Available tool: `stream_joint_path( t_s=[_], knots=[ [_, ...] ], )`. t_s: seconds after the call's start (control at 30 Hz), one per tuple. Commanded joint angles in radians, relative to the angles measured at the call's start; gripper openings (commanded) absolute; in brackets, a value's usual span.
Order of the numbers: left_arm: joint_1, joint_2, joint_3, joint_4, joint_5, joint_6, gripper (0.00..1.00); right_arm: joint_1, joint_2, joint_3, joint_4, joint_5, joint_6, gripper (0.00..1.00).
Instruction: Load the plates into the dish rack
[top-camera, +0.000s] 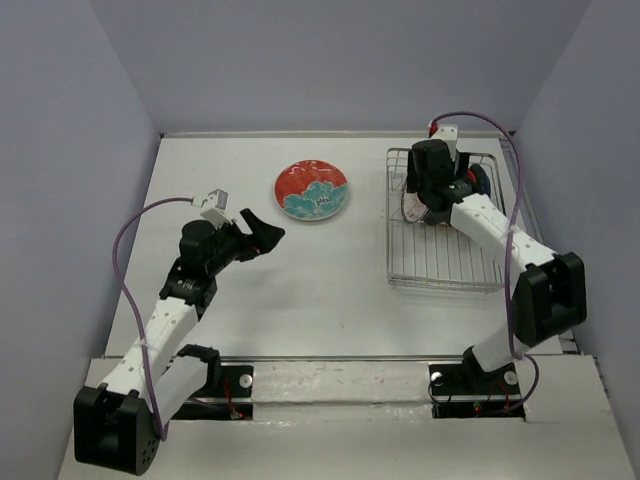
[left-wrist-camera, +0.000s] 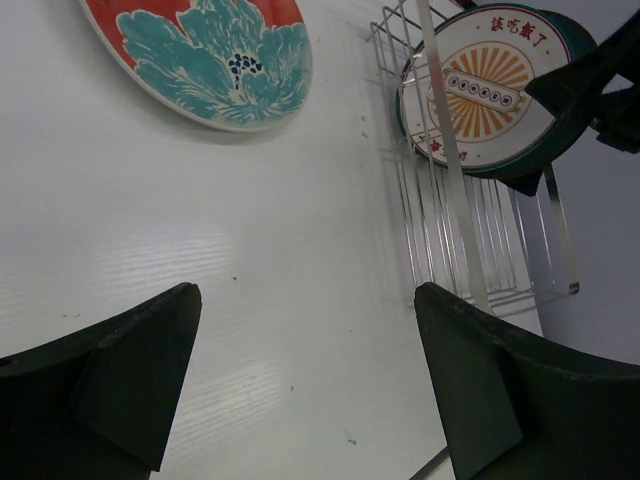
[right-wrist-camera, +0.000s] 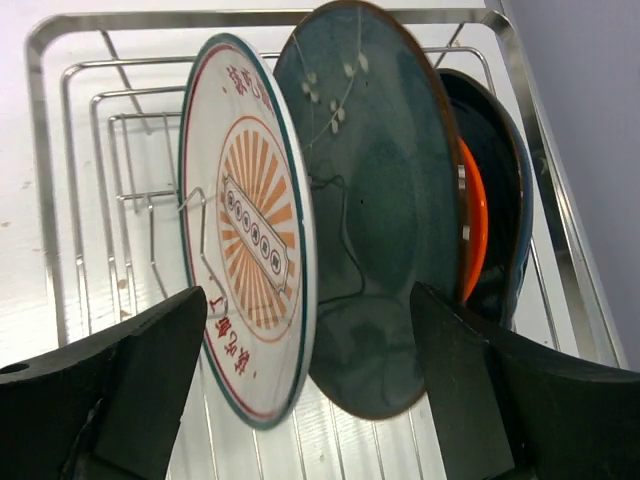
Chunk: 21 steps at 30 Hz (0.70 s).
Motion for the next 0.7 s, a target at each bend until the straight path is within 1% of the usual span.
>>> stream_joint_path(
  t_s=[0.0,0.03,0.1,0.2,0.27,0.3,0.37,0.4,0.47,0.53,0.6,0.67],
  knots=[
    [-0.008,0.091,-0.036,0.225,-0.082,-0.124,0.99,-0.004,-0.182,-0.027,0.042,-0.077,0.042,0.89],
    [-0.017,0.111,-0.035,0.240,-0.131,-0.137,0.99,-0.004,-0.205,-0.048,0.042,-0.091,0.046,0.89],
    [-0.026,0.171,-0.030,0.268,-0.168,-0.151,0.98,-0.004,-0.253,-0.070,0.042,-0.123,0.062,0.89],
    [-0.051,0.260,0.002,0.327,-0.246,-0.171,0.96,-0.004,-0.382,-0.134,0.075,-0.236,0.112,0.90],
    [-0.057,0.338,0.049,0.334,-0.287,-0.174,0.95,-0.004,-0.432,-0.203,0.106,-0.308,0.132,0.90],
    [-0.055,0.363,0.063,0.350,-0.297,-0.174,0.94,-0.004,-0.478,-0.226,0.136,-0.386,0.150,0.90],
    [-0.057,0.436,0.111,0.354,-0.349,-0.176,0.94,-0.004,-0.525,-0.271,0.161,-0.433,0.170,0.90],
    [-0.057,0.484,0.143,0.352,-0.378,-0.165,0.94,-0.004,-0.567,-0.327,0.183,-0.466,0.193,0.90],
    [-0.057,0.533,0.172,0.351,-0.421,-0.164,0.93,-0.004,-0.607,-0.345,0.193,-0.496,0.201,0.90],
    [-0.054,0.611,0.226,0.342,-0.436,-0.148,0.92,-0.004,-0.670,-0.396,0.224,-0.540,0.224,0.89],
    [-0.048,0.659,0.263,0.328,-0.423,-0.144,0.92,-0.004,-0.703,-0.429,0.242,-0.572,0.247,0.89],
    [-0.046,0.731,0.310,0.320,-0.403,-0.130,0.90,-0.004,-0.726,-0.456,0.264,-0.637,0.261,0.89]
  ],
)
